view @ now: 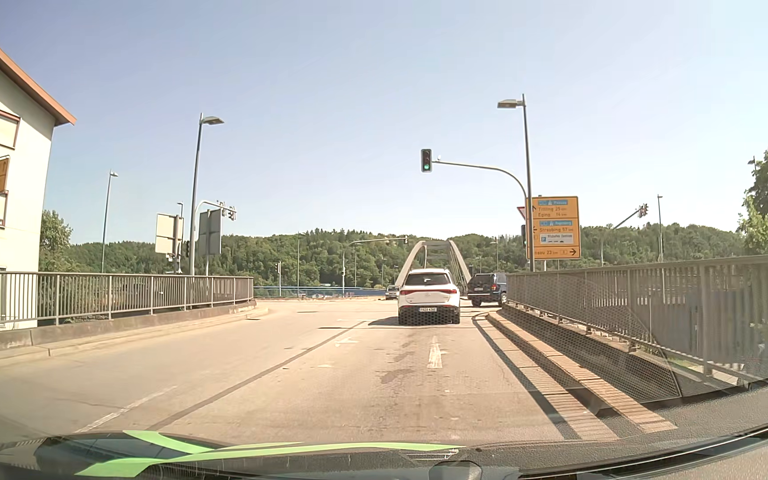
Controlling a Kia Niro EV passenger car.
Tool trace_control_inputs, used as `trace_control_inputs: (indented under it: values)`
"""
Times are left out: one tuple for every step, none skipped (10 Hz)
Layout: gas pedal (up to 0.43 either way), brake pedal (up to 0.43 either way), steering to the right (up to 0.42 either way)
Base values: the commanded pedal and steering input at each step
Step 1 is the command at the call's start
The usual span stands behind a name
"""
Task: Follow the waypoints while adhering to traffic rules and regulations
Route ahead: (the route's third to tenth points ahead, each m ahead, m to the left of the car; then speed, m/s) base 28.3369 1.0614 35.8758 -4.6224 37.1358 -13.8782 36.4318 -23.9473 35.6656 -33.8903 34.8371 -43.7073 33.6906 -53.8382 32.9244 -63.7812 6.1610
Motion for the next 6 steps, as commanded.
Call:
trace_control_inputs:
  values:
    - [0.378,0.000,0.004]
    - [0.339,0.000,0.004]
    - [0.339,0.000,0.004]
    - [0.339,0.000,0.003]
    - [0.339,0.000,0.002]
    - [0.339,0.000,0.002]
